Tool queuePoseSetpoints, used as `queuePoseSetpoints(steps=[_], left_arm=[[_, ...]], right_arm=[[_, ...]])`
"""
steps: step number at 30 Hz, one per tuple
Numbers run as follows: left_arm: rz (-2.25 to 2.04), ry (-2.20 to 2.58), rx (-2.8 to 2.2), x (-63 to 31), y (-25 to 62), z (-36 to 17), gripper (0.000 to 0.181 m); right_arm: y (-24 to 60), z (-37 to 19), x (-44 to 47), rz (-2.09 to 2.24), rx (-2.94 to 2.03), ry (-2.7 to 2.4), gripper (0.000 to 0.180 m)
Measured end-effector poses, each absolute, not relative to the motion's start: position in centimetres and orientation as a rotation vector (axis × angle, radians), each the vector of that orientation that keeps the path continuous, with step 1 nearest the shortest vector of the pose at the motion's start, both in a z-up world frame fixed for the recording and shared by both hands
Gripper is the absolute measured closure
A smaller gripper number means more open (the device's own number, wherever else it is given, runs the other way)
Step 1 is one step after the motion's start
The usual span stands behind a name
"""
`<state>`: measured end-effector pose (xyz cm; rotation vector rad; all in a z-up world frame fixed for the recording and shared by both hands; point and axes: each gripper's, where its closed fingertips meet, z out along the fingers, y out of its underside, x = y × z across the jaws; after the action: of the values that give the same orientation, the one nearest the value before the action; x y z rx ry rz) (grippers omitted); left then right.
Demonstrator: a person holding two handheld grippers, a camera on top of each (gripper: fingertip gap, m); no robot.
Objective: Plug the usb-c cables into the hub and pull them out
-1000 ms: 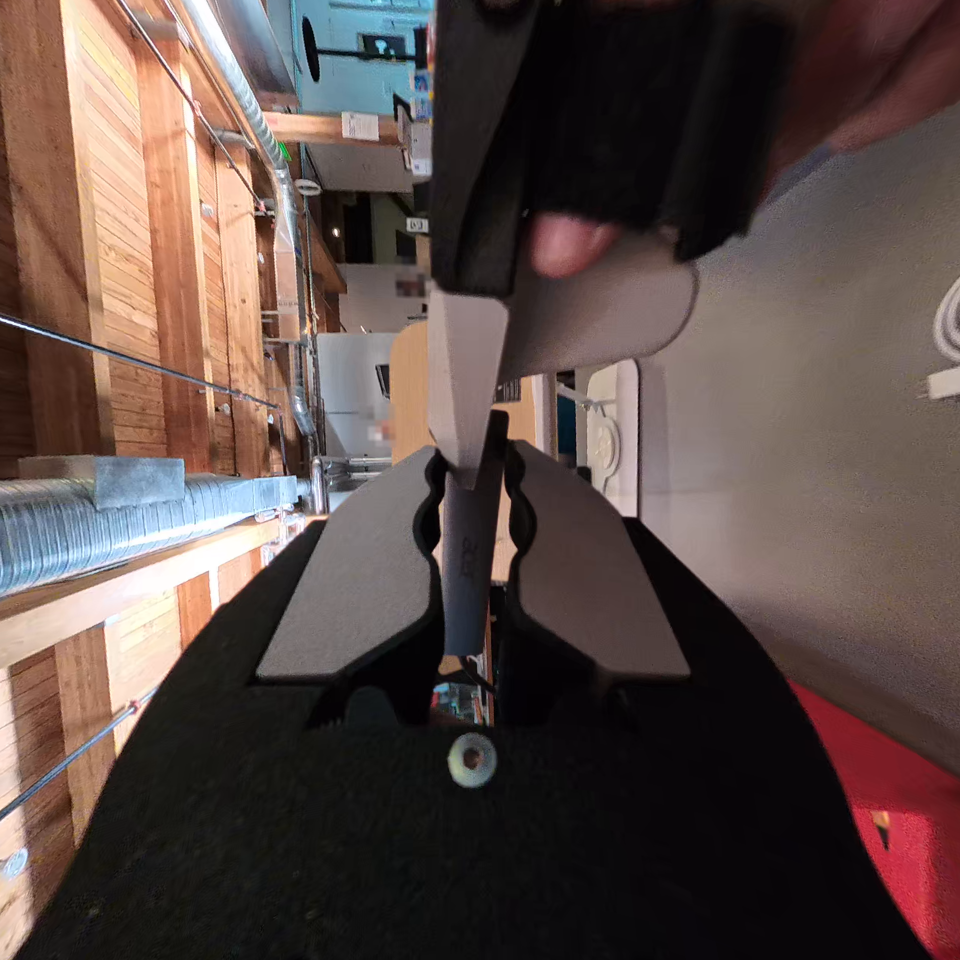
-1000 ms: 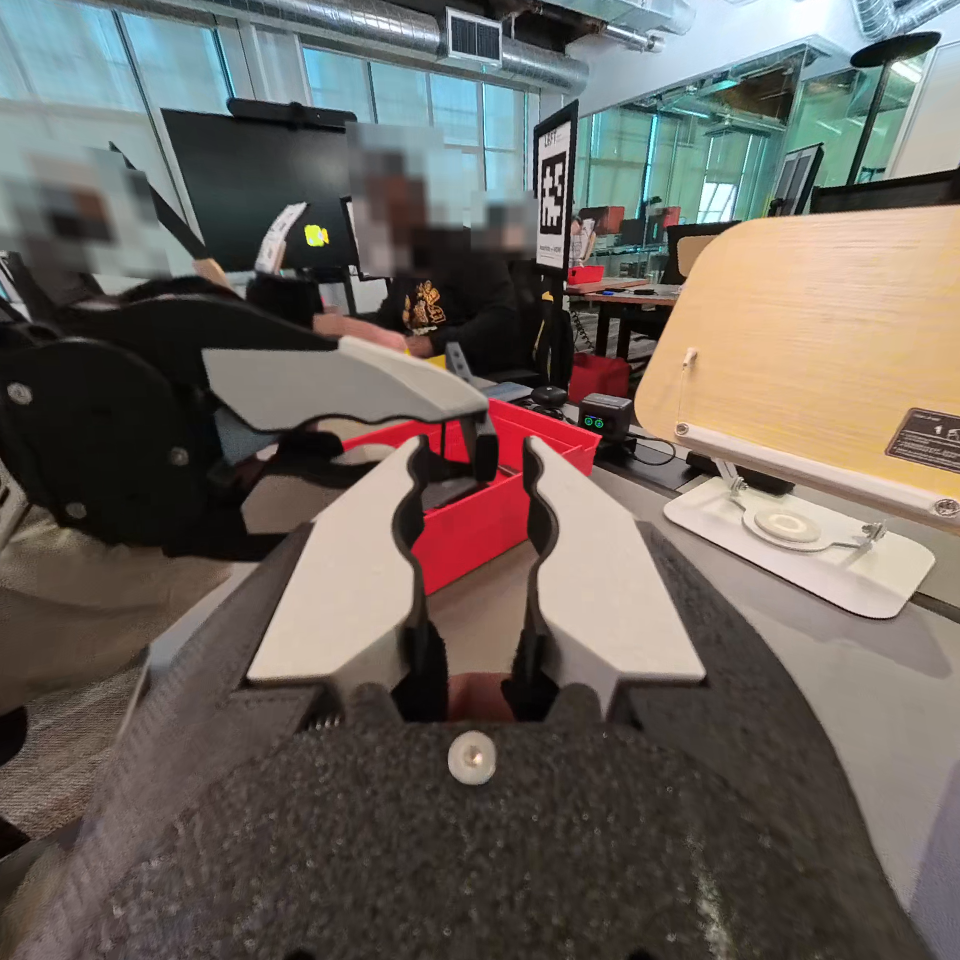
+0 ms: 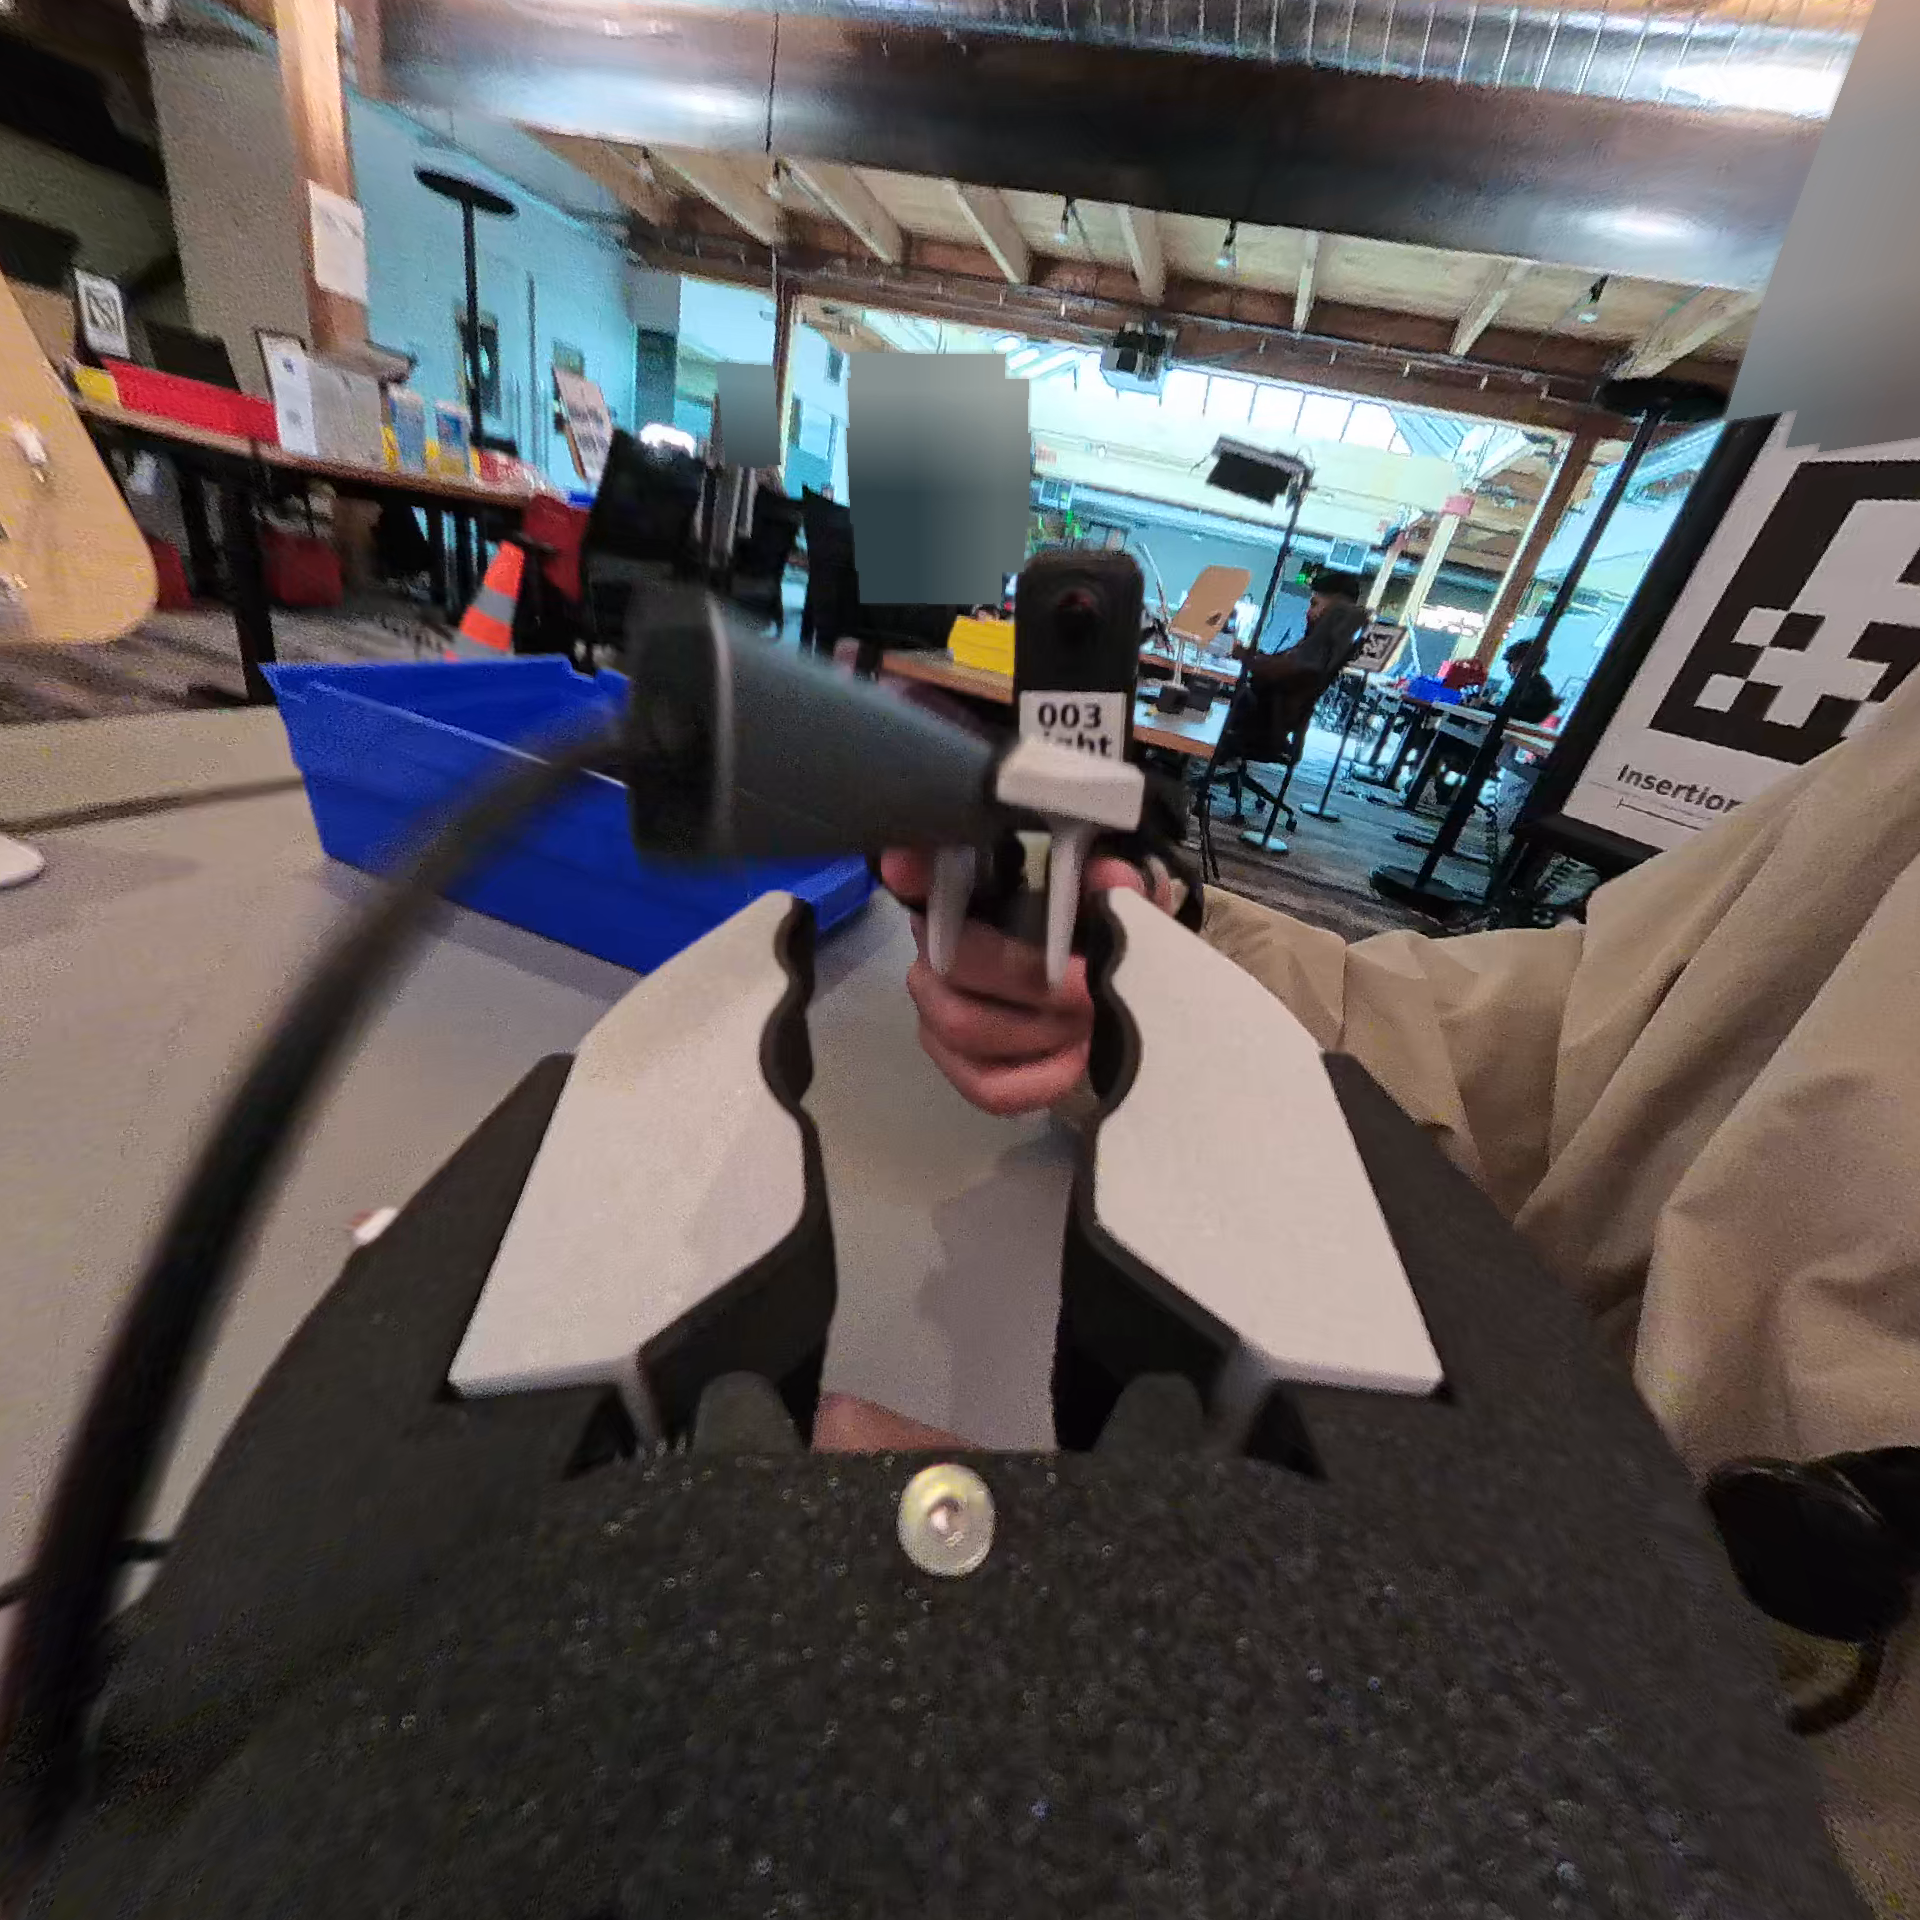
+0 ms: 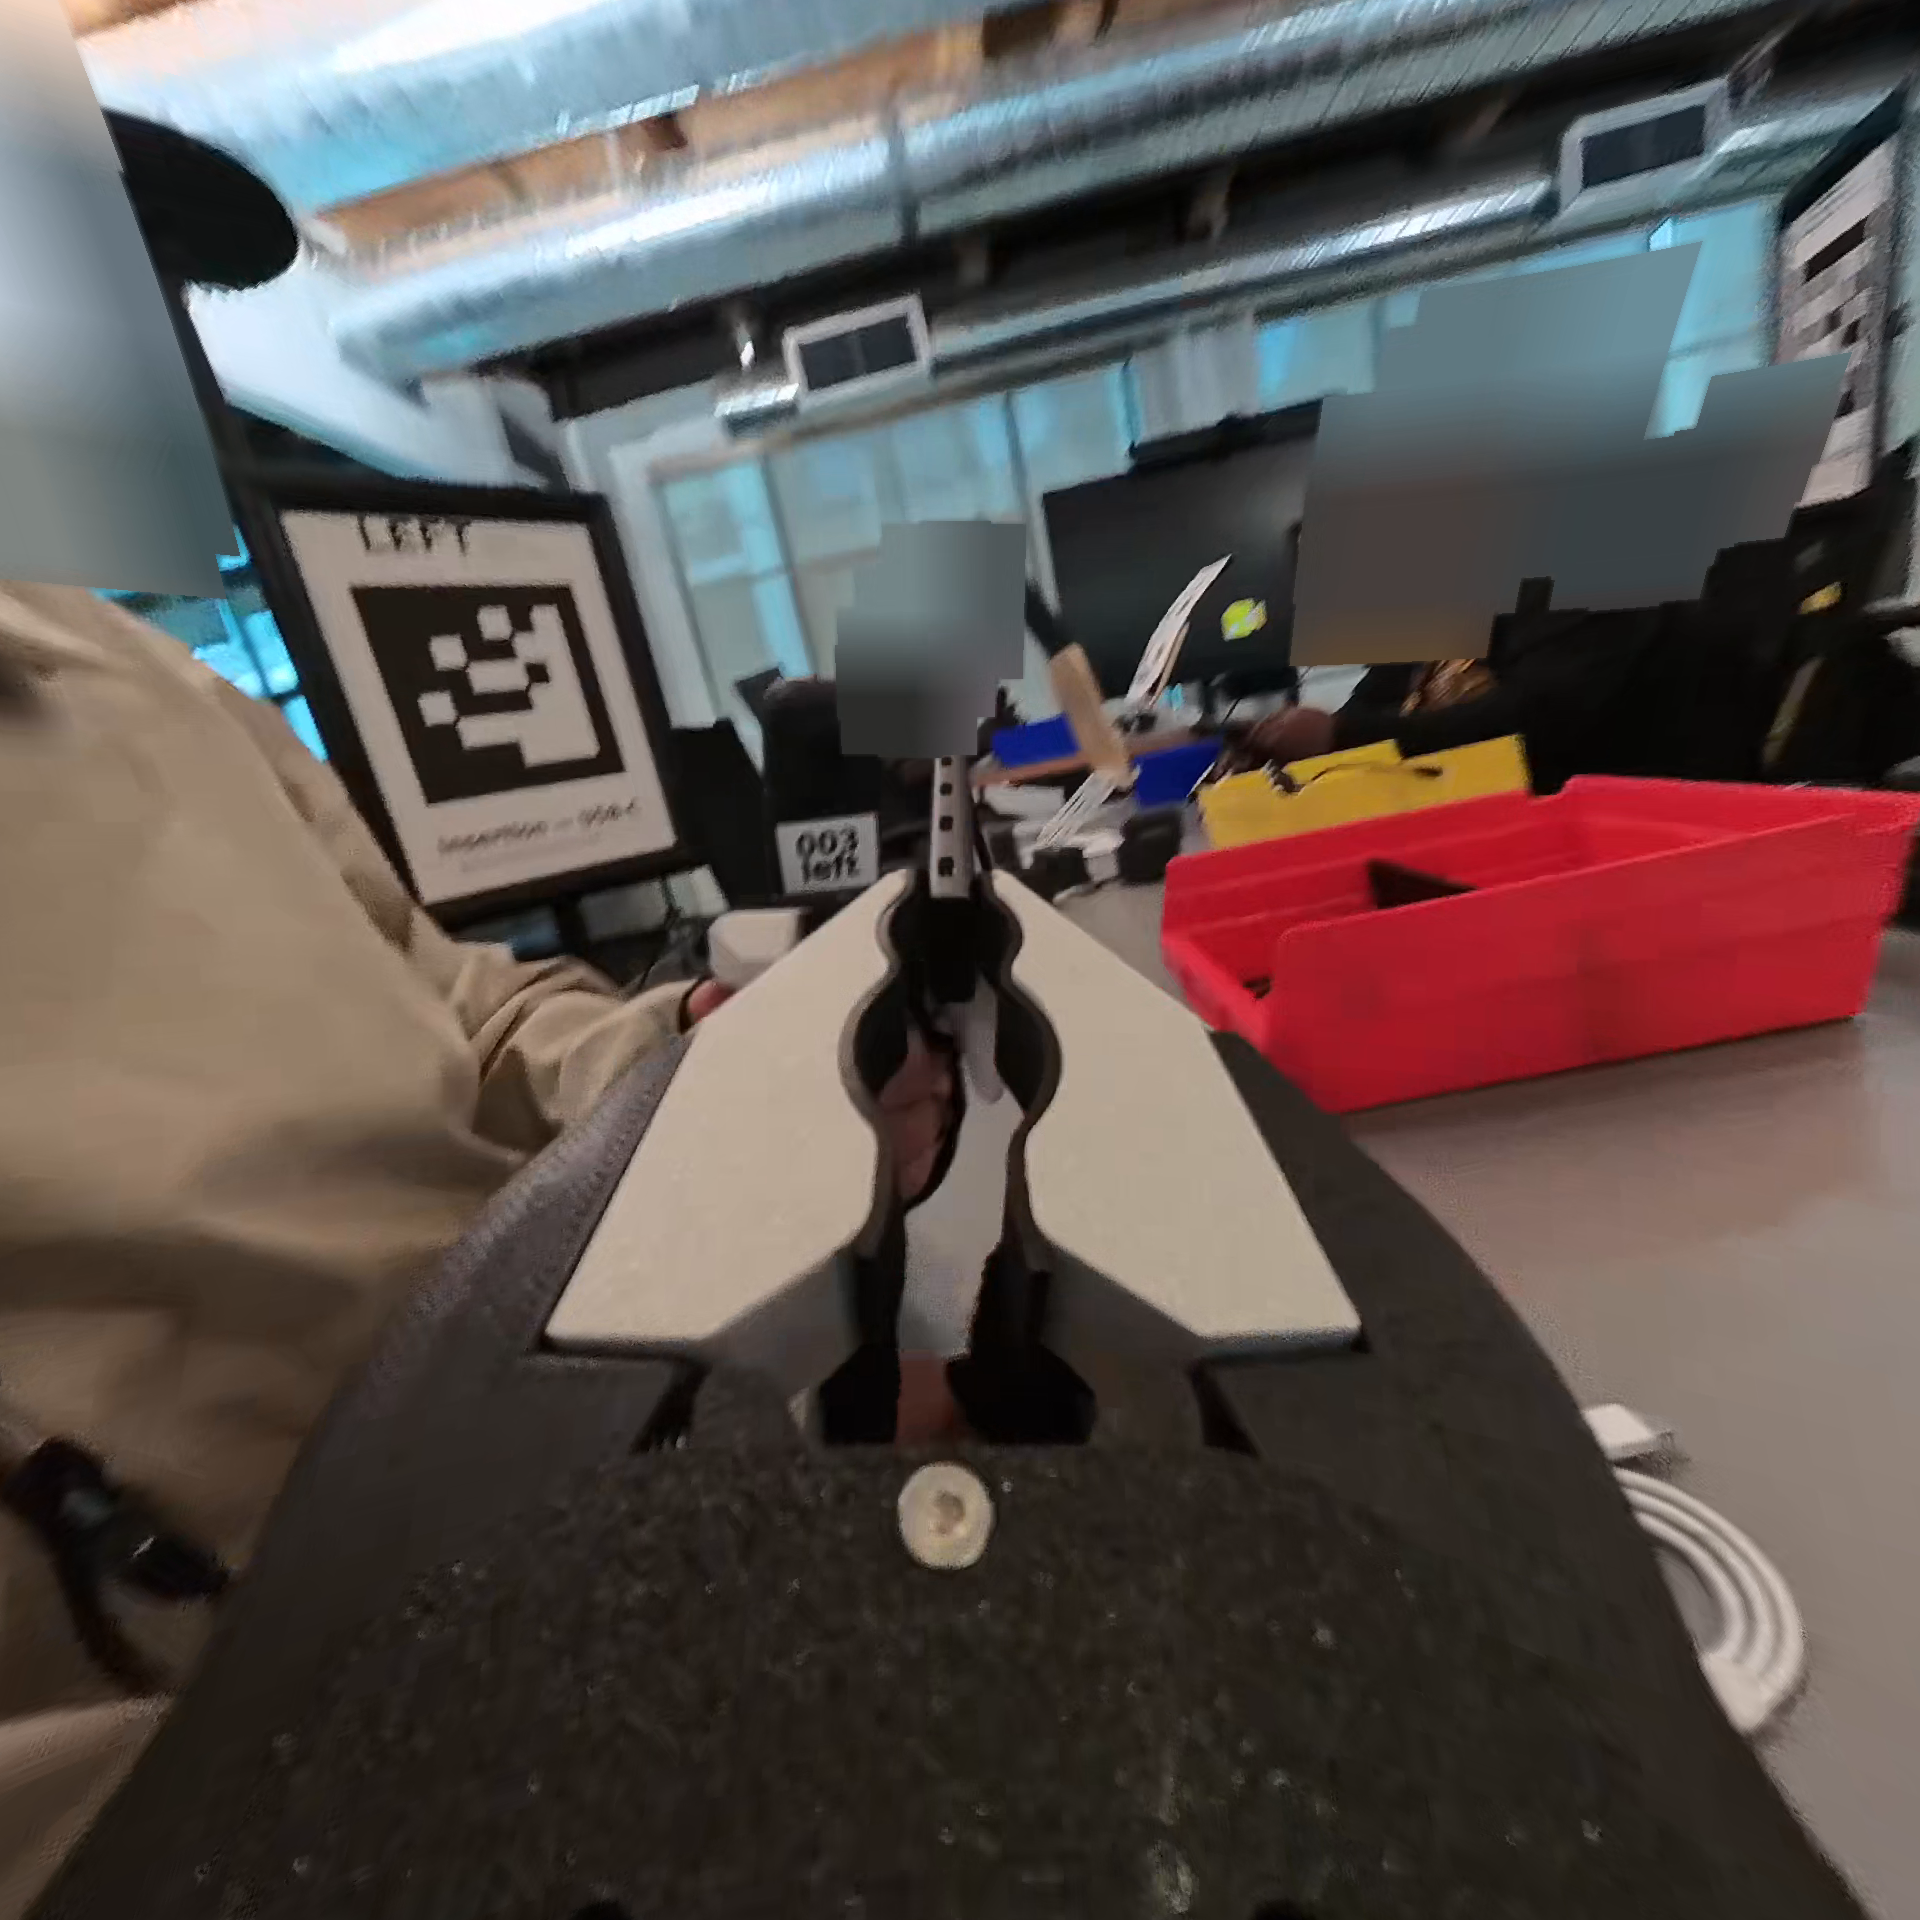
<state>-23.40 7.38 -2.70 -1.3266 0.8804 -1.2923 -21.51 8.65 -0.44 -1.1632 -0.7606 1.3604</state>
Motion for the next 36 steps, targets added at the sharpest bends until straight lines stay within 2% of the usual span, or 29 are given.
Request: queuePoseSetpoints(steps=[12,19,23,31,36], left_arm=[[-1.23,1.0,-1.304,-23.8,6.8,-3.9,0.163],[-1.318,1.024,-1.299,-23.8,6.2,-4.0,0.171],[-1.29,1.075,-1.297,-23.8,6.1,-4.5,0.169],[-0.734,1.173,-1.219,-25.1,8.3,-4.6,0.17],[-0.308,1.088,-1.267,-29.8,14.0,-4.9,0.17]], right_arm=[[6.9,-3.5,-24.3,1.427,-1.277,-0.943,0.171],[6.4,-4.6,-24.5,1.445,-1.319,-1.004,0.171],[6.3,-5.0,-24.6,1.444,-1.337,-1.025,0.171],[8.8,-5.9,-24.1,1.328,-1.403,-0.947,0.16],[14.6,-8.0,-21.7,1.037,-1.604,-0.732,0.146]])
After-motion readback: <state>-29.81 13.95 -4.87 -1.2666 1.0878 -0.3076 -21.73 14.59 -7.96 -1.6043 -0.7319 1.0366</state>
